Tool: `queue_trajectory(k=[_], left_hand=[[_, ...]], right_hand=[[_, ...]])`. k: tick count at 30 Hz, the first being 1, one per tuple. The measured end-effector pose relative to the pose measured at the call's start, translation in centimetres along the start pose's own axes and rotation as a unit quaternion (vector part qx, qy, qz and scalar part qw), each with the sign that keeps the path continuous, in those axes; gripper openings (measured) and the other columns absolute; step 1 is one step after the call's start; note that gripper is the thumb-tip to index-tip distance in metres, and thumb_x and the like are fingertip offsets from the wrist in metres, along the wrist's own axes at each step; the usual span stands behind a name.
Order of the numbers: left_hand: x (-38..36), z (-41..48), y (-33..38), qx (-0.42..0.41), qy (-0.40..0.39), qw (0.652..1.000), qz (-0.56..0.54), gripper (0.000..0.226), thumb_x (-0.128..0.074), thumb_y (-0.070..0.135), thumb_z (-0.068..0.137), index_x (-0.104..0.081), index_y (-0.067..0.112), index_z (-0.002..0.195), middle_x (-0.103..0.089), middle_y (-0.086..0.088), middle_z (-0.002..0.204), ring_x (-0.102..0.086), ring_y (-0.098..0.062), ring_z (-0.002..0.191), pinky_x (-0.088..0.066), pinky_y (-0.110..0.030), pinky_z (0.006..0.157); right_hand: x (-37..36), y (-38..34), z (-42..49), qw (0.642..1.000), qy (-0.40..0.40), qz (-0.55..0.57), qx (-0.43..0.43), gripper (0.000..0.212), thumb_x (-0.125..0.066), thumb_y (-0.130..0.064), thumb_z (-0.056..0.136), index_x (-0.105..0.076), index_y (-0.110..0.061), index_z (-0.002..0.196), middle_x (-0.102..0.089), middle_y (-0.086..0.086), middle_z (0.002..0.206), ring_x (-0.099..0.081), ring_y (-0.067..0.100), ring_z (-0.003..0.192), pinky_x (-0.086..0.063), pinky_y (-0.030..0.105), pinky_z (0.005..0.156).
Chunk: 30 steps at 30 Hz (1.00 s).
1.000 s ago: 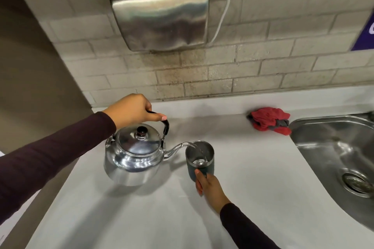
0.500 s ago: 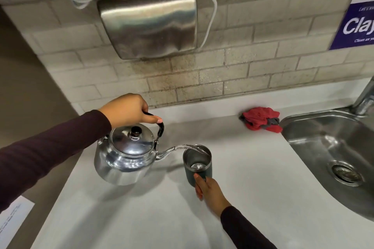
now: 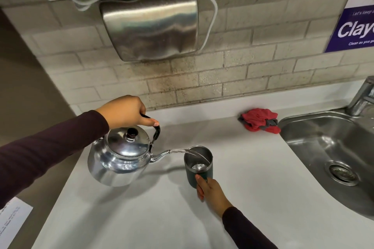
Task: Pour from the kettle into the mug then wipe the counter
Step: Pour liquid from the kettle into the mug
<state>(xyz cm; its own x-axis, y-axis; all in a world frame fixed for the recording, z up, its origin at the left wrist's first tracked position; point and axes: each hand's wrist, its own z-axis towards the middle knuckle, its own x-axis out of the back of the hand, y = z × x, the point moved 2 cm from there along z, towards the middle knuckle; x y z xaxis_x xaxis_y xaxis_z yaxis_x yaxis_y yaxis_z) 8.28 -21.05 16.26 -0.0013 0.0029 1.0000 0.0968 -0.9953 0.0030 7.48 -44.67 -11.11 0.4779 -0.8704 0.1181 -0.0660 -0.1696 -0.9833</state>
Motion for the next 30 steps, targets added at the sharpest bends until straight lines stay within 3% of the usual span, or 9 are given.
queue_trajectory(k=[10, 15, 30], left_hand=[[-0.1, -0.8, -1.1, 0.011, 0.006, 1.0, 0.007, 0.064, -0.064, 0.072, 0.06, -0.039, 0.016, 0.043, -0.03, 0.003, 0.038, -0.03, -0.017, 0.042, -0.022, -0.025, 0.045], [-0.3, -1.1, -1.9, 0.015, 0.009, 1.0, 0.011, 0.063, -0.062, 0.074, 0.059, -0.044, 0.016, 0.045, -0.034, 0.003, 0.038, -0.033, -0.016, 0.041, -0.023, -0.025, 0.044], [-0.3, -1.4, -1.9, 0.003, 0.022, 1.0, -0.009, 0.064, -0.064, 0.07, 0.063, -0.038, 0.015, 0.043, -0.029, 0.002, 0.04, -0.029, -0.016, 0.042, -0.021, -0.026, 0.045]], right_hand=[[0.0, -0.4, -0.1, 1.0, 0.003, 0.003, -0.01, 0.056, -0.044, -0.03, 0.097, -0.034, -0.028, 0.042, -0.036, -0.008, 0.041, -0.035, 0.015, 0.046, -0.035, 0.02, 0.049], [0.1, -0.6, -0.3, 1.0, 0.0, 0.0, -0.013, 0.052, -0.044, -0.029, 0.097, -0.034, -0.019, 0.046, -0.038, -0.001, 0.045, -0.036, 0.016, 0.048, -0.036, 0.021, 0.051], [0.1, -1.0, -0.4, 1.0, 0.005, -0.011, -0.016, 0.056, -0.043, -0.029, 0.097, -0.035, -0.024, 0.042, -0.041, -0.003, 0.042, -0.039, 0.016, 0.047, -0.039, 0.021, 0.055]])
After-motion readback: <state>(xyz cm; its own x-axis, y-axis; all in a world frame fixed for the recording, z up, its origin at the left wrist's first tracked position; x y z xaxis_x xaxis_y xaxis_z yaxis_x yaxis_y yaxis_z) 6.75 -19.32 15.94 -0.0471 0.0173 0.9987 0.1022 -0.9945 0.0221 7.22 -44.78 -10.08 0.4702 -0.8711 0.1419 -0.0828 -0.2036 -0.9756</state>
